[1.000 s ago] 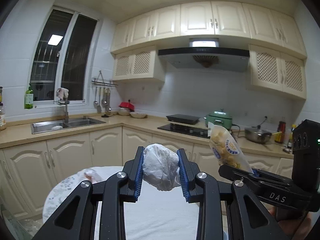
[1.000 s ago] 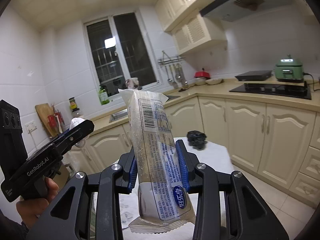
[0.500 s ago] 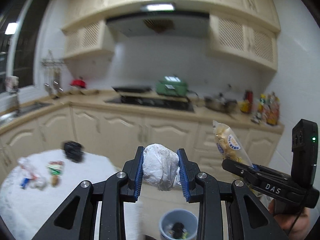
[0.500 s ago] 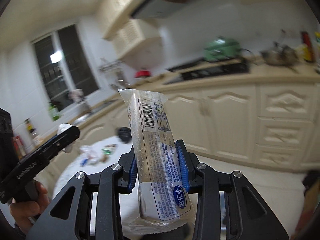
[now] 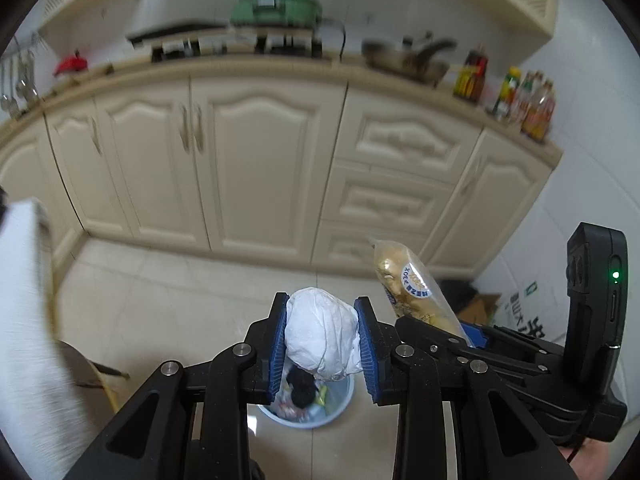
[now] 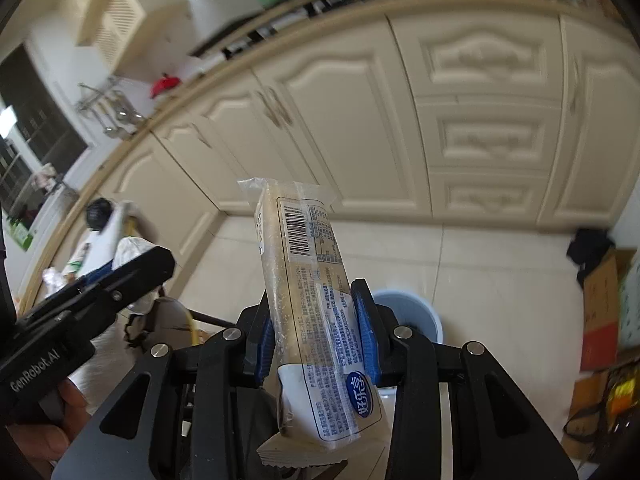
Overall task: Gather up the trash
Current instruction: 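Carry the tissue and bread package over the blue bin and open both tools, then return both tools to the trash on the table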
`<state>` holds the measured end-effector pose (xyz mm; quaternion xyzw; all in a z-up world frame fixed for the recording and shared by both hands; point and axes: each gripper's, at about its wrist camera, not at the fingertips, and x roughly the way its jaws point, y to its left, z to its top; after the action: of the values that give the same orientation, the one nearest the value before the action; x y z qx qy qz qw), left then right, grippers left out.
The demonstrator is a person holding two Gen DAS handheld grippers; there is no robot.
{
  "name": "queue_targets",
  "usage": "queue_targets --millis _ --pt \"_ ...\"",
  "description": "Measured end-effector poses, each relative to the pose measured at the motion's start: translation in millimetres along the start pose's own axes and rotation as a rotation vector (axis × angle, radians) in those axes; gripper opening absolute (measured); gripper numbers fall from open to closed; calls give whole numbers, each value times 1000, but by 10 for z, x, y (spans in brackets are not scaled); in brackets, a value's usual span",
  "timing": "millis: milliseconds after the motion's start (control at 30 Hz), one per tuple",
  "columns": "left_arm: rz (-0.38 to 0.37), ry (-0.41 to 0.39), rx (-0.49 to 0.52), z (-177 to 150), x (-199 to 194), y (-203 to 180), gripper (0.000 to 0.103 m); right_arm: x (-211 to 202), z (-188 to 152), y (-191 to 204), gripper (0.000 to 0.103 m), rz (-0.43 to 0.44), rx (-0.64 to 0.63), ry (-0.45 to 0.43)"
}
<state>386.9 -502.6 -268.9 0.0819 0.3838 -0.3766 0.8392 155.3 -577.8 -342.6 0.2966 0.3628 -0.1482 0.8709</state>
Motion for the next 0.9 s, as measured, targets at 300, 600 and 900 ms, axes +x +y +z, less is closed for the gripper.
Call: queue_targets --millis 300,600,900 --pt "-1 152 -20 929 1246 448 81 712 30 -500 62 -7 133 119" --pt "97 94 -1 726 827 312 100 413 -19 -527 102 -44 180 66" --pt "124 -88 -4 260 -576 262 102 -136 127 103 103 -9 111 -33"
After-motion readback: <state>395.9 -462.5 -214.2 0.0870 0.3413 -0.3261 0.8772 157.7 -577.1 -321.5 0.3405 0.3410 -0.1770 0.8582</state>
